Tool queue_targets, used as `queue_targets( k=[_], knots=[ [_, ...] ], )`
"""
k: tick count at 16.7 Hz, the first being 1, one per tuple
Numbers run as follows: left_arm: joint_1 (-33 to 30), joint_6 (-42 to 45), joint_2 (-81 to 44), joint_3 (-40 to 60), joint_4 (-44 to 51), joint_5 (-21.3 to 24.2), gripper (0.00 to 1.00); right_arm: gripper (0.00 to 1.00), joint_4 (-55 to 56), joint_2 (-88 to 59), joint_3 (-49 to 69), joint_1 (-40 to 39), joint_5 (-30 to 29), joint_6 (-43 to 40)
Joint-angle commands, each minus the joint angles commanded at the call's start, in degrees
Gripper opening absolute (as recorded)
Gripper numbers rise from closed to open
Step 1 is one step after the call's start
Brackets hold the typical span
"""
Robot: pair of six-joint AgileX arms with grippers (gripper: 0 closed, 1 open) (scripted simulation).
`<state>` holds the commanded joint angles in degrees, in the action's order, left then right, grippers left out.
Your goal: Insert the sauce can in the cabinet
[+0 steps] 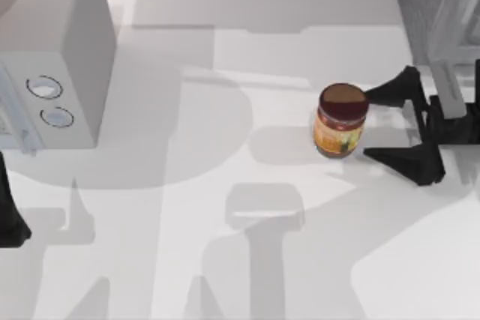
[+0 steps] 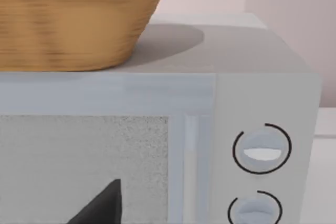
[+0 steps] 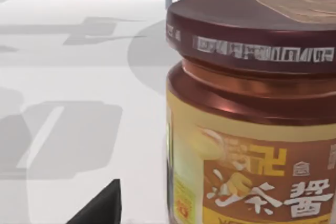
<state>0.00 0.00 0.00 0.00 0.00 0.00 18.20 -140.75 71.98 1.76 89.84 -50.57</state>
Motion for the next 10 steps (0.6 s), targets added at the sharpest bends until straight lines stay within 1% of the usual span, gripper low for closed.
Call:
queue_targets(
  k=[5, 7, 10],
  knots=[
    [0.0, 0.0, 0.0, 0.0, 0.0, 0.0, 1.0, 1.0, 0.6, 0.0, -0.1, 0.3, 0.0, 0.7],
    [0.0, 0.0, 0.0, 0.0, 0.0, 0.0, 1.0, 1.0, 3.7, -0.7, 0.1, 0.4, 0.3, 3.2],
    [0.0, 0.0, 0.0, 0.0, 0.0, 0.0, 1.0, 1.0, 12.4, -2.6, 0.4, 0.7, 0.5, 10.3]
  ],
)
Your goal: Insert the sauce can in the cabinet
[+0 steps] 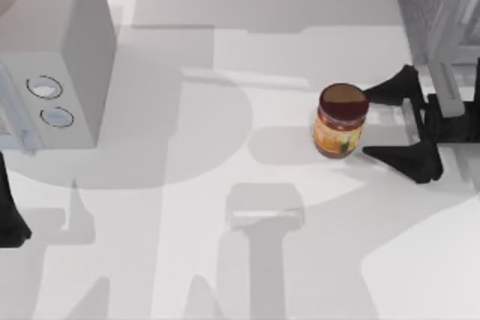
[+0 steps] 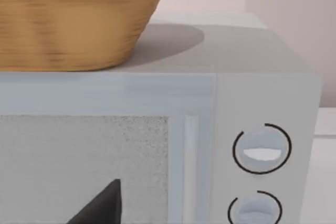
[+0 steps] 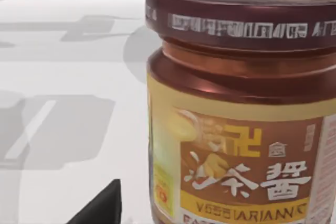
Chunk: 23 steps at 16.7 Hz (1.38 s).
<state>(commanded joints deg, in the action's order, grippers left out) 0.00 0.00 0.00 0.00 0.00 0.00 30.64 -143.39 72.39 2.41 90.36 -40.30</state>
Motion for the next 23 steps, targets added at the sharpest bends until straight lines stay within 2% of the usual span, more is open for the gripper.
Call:
queue_targets(
  k=[5, 12, 15, 20, 23],
  knots=[
    [0.0, 0.0, 0.0, 0.0, 0.0, 0.0, 1.0, 1.0, 20.8, -3.5, -0.4, -1.2, -1.3, 16.8],
    [0.0, 0.0, 0.0, 0.0, 0.0, 0.0, 1.0, 1.0, 47.3, -5.8, -2.5, -6.9, -7.1, 38.9],
    [0.0, 0.0, 0.0, 0.0, 0.0, 0.0, 1.0, 1.0, 52.4, -5.9, -3.1, -8.6, -8.8, 43.4],
    [0.0, 0.0, 0.0, 0.0, 0.0, 0.0, 1.0, 1.0, 52.9, -5.9, -3.2, -8.7, -9.0, 43.8],
    [0.0, 0.0, 0.0, 0.0, 0.0, 0.0, 1.0, 0.77, 52.9, -5.9, -3.2, -8.7, -9.0, 43.8]
  ],
)
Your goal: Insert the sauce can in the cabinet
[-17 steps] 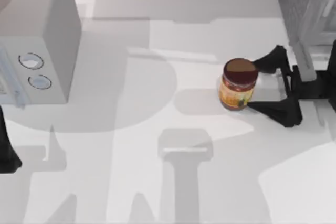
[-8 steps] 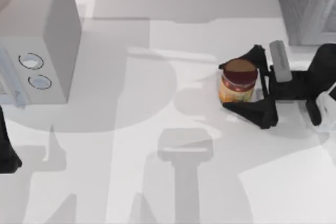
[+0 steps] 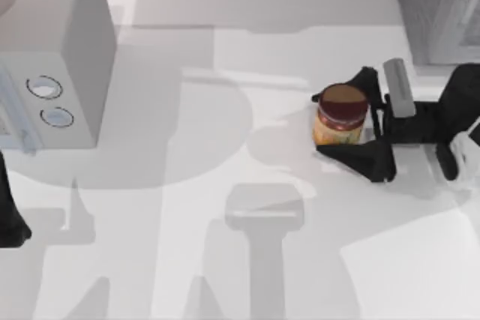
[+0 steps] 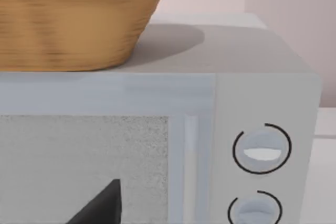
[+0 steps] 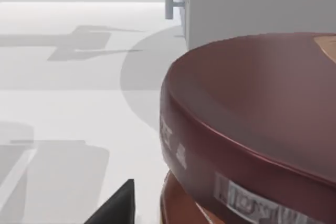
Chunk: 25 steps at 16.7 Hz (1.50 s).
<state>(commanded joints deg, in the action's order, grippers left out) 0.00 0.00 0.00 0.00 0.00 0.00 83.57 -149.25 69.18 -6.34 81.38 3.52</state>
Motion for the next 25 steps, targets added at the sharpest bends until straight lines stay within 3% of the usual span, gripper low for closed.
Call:
queue_targets(
  k=[10, 20, 25],
  knots=[
    [0.0, 0.0, 0.0, 0.0, 0.0, 0.0, 1.0, 0.02, 0.0, 0.0, 0.0, 0.0, 0.0, 0.0],
    [0.0, 0.0, 0.0, 0.0, 0.0, 0.0, 1.0, 0.0, -0.1, 0.2, 0.0, 0.2, 0.0, 0.1],
    [0.0, 0.0, 0.0, 0.0, 0.0, 0.0, 1.0, 0.0, -6.4, 7.8, -1.2, 0.2, -0.2, 0.9]
  ],
)
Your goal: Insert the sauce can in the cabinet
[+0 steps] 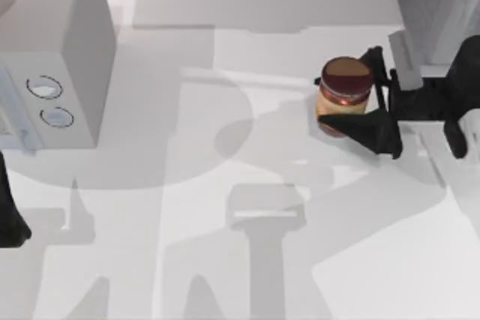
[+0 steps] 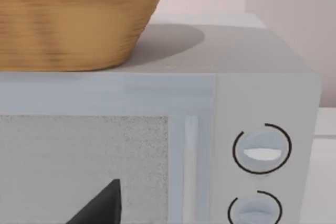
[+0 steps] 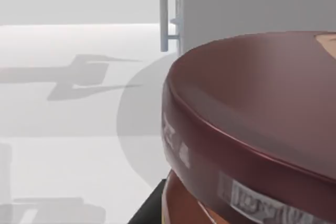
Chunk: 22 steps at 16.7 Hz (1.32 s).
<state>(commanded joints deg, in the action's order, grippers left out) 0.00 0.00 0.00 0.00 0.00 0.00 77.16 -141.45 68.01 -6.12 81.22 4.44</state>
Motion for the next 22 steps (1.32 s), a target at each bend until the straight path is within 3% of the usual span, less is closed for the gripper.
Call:
queue_targets(
  k=[11, 18, 22],
  knots=[
    [0.0, 0.0, 0.0, 0.0, 0.0, 0.0, 1.0, 0.0, -14.2, 18.1, -1.5, -0.1, 0.2, 1.3],
    [0.0, 0.0, 0.0, 0.0, 0.0, 0.0, 1.0, 0.0, -14.6, 19.1, -1.5, 0.1, 0.3, 1.3],
    [0.0, 0.0, 0.0, 0.0, 0.0, 0.0, 1.0, 0.0, -15.9, 26.7, -4.7, 1.3, -2.5, -0.9]
  ],
)
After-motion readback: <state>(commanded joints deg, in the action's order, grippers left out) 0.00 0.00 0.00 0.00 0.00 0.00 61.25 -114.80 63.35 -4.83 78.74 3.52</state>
